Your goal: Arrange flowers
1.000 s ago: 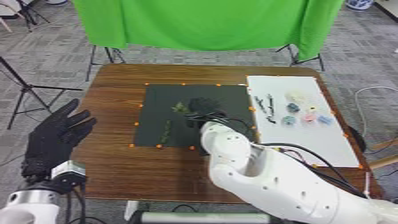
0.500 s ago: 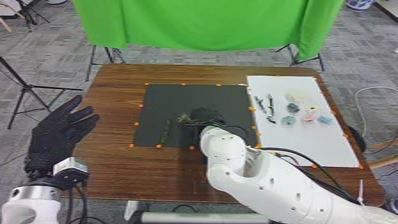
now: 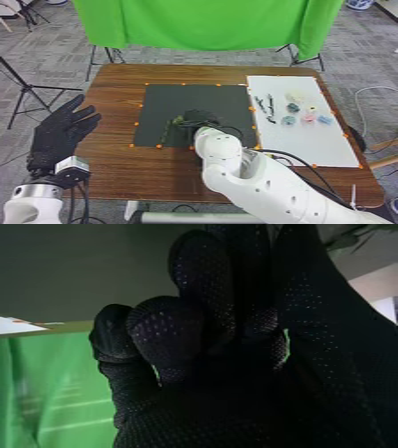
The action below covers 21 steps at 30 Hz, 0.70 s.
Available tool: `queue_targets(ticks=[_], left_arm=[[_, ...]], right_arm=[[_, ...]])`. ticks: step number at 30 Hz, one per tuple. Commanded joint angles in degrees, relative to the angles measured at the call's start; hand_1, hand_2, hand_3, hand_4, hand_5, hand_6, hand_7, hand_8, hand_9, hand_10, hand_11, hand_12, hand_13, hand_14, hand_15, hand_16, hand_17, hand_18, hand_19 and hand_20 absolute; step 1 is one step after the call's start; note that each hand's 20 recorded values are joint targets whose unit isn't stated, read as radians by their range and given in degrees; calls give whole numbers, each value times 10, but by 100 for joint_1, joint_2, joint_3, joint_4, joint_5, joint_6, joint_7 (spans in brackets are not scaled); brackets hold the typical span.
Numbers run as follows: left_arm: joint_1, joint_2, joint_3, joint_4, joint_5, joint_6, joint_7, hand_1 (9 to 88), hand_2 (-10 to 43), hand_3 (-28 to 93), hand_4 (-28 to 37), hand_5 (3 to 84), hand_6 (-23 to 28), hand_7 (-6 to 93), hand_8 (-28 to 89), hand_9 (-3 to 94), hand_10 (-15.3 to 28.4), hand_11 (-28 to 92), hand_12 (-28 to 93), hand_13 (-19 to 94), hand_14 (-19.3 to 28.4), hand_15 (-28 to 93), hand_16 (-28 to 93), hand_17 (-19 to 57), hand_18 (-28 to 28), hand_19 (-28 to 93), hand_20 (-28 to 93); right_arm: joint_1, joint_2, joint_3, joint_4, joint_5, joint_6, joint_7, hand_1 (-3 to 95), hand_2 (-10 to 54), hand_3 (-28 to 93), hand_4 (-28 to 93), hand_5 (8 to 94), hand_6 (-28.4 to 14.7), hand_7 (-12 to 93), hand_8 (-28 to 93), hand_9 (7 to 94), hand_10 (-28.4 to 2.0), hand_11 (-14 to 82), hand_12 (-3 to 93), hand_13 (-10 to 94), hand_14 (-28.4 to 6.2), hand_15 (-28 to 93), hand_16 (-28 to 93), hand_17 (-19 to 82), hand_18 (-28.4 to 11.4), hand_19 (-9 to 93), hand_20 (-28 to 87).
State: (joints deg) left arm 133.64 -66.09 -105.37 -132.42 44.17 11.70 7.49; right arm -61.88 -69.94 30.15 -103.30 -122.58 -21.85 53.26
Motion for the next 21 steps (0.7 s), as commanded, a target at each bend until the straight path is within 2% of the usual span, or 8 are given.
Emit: queue_targets(ticks=[1,8,10,12,14,16,18,21], left_arm=[[51,-24,-5,14,33,-58,-62,244,61,818,-193,379,98,134,-97,365,204,269,95,269,271,496,-96,-85,244,603,-60],[185,-67,-55,-43,32,-27,-47,244,62,817,-193,379,99,134,-96,365,204,270,95,268,271,496,-96,-85,244,604,-61],[201,-41,-27,-49,35,26,-44,244,62,817,-193,379,98,133,-97,365,204,270,95,268,271,496,-96,-85,244,603,-61],[231,-67,-50,-59,60,-84,-122,244,62,817,-193,379,98,134,-96,365,204,270,95,268,271,496,-96,-85,244,604,-61],[252,-71,-7,-71,43,-20,-84,244,63,817,-193,379,99,134,-97,365,204,270,95,268,271,496,-96,-85,244,604,-61],[277,-50,27,-75,20,15,-20,244,63,816,-193,380,99,134,-97,365,204,270,95,268,271,496,-96,-85,244,604,-61],[272,-44,31,-75,36,9,-25,244,63,816,-193,380,99,134,-97,365,204,271,95,268,271,496,-97,-85,244,603,-61],[285,-48,39,-90,33,42,-5,244,63,816,-193,380,99,133,-97,364,204,271,95,268,271,496,-97,-85,243,603,-61]], right_arm=[[6,-67,45,6,10,-300,163,402,-95,818,-282,880,-38,193,68,831,-163,488,220,782,-115,793,172,434,-281,932,557],[179,255,-151,-336,-144,-33,255,370,-89,828,-277,873,-40,186,41,821,-169,489,219,772,-119,797,169,427,-283,932,552],[-50,339,159,-627,-529,-283,126,351,-80,829,-269,866,-42,186,-9,811,-172,492,220,767,-120,800,164,424,-284,932,548],[-152,487,391,-903,-545,-271,79,341,-74,828,-256,853,-48,195,-91,792,-181,497,218,752,-123,805,159,417,-284,932,545],[-184,652,586,-1096,-454,-251,92,333,-70,820,-253,837,-57,195,-106,768,-193,502,220,743,-125,807,158,412,-284,932,544],[-122,942,634,-1225,-338,63,134,321,-66,814,-248,815,-65,195,-106,746,-201,509,219,731,-129,811,155,407,-284,932,542],[-104,1173,762,-1221,-246,355,180,310,-59,813,-245,789,-75,194,-106,730,-209,513,219,722,-132,814,153,403,-284,932,536],[-132,1379,1041,-991,-6,693,284,291,-48,811,-241,738,-96,175,-111,692,-221,517,212,703,-139,821,146,394,-284,932,515]])
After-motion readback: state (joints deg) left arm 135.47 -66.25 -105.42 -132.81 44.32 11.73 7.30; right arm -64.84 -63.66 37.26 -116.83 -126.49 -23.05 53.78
